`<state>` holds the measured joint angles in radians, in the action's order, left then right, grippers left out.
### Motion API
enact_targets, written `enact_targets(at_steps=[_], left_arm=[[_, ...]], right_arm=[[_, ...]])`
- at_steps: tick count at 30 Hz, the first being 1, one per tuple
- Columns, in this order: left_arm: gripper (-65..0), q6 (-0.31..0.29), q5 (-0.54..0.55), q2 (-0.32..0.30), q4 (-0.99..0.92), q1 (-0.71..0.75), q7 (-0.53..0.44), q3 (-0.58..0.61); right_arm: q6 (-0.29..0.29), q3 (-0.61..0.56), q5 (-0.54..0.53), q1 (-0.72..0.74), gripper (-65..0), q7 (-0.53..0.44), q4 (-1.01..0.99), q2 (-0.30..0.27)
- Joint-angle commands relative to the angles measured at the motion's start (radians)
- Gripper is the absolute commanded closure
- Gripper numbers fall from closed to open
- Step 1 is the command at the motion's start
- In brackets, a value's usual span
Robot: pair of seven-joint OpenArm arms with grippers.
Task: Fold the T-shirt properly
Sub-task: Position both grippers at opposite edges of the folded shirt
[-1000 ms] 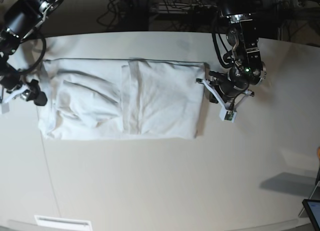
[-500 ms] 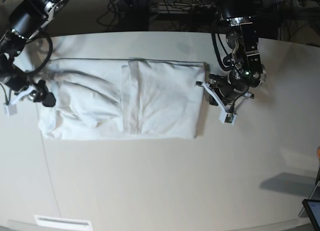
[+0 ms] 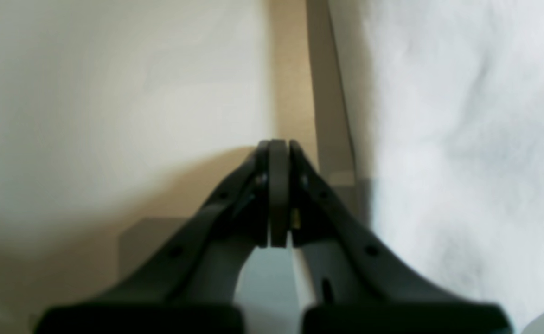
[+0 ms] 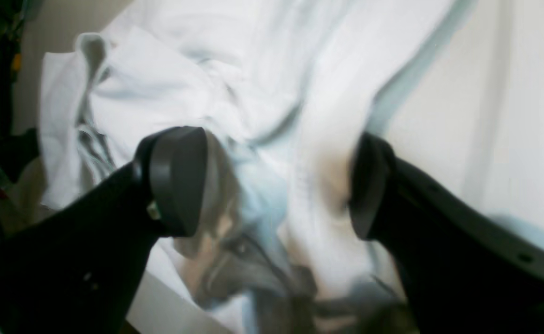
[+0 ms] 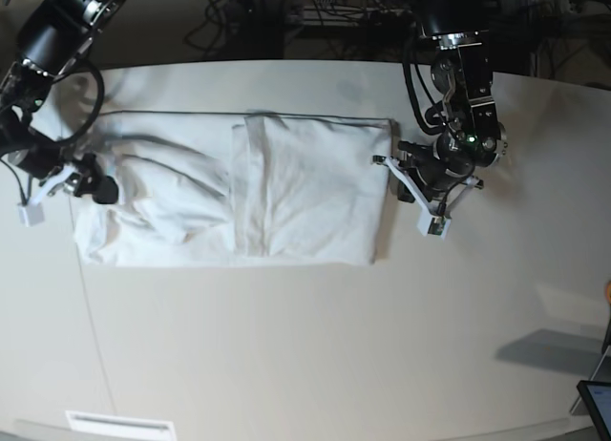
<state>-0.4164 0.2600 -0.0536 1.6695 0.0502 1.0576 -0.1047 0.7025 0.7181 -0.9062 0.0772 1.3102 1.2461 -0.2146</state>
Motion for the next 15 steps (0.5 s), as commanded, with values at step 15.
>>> enact_targets(at_steps=[15], left_arm=[[0.0, 0.004, -0.005, -0.002, 0.007, -0.008, 0.01, 0.001]], right_arm=[[-0.004, -0.062, -0.107, -0.007, -44.1, 0.021, -0.073, 0.004]])
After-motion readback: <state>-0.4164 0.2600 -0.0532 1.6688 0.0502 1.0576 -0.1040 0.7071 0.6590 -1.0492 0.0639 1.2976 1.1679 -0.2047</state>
